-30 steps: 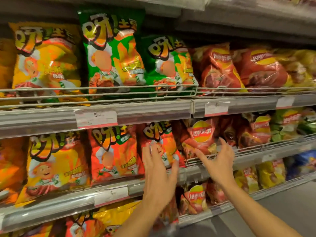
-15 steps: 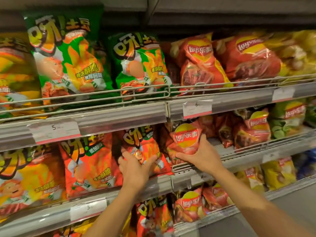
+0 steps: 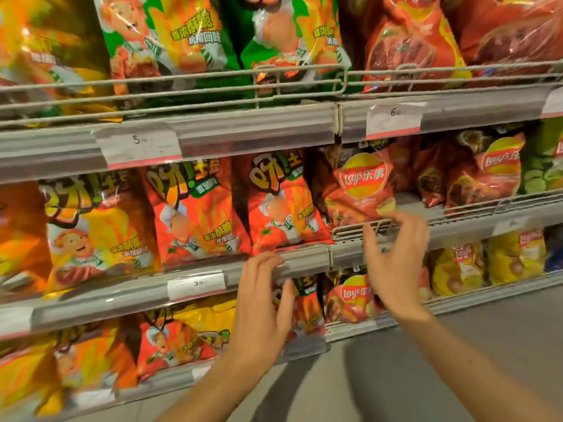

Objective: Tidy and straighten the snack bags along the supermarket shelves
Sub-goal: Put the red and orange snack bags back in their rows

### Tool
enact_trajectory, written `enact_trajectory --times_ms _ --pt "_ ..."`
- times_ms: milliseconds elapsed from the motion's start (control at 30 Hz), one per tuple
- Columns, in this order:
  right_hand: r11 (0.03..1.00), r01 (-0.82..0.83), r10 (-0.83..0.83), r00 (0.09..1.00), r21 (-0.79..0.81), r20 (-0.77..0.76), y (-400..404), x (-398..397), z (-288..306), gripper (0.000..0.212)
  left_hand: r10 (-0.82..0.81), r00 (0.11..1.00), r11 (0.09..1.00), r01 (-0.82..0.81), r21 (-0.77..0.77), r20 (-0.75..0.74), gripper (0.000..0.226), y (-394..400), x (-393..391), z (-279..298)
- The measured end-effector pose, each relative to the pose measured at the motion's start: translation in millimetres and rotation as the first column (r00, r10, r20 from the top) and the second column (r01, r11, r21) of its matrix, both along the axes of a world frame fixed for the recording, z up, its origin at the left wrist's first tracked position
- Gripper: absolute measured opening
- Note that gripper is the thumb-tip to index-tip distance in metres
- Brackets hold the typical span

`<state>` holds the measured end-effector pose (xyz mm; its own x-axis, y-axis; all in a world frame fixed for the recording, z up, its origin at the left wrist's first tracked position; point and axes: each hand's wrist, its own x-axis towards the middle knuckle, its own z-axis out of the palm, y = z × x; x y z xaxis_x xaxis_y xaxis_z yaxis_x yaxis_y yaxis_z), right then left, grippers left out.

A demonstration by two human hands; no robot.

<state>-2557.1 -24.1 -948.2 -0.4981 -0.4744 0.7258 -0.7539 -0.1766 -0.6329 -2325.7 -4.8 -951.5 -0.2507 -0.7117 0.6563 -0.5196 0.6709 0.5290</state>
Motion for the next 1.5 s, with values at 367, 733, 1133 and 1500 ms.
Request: enact_trajectory --times_ms 367,733,1133,1500 --pt "0.962 -0.198 0.144 0.952 0.186 0.27 55.2 68.9 -121.5 0.003 0.097 0.98 0.946 -0.145 0.291 0.172 0.006 23.3 97.0 -102.3" --pt "0.81 -0.329 0.179 0.927 0.486 0.331 39.8 76.8 -172.0 0.034 0.445 0.891 0.695 -0.403 0.596 0.083 0.056 3.0 99.2 -141.9" --pt "0.733 -0.495 0.266 0.84 0.466 0.474 -40.4 94.5 -179.3 0.122 0.352 0.926 0.758 -0.194 0.622 -0.14 0.085 -45.4 103.2 -161.8" --pt "0.791 -0.429 0.182 0.845 0.436 0.502 -49.5 102.5 -187.5 0.087 0.386 0.912 0.828 -0.277 0.487 -0.138 0.069 -64.3 101.5 -162.9"
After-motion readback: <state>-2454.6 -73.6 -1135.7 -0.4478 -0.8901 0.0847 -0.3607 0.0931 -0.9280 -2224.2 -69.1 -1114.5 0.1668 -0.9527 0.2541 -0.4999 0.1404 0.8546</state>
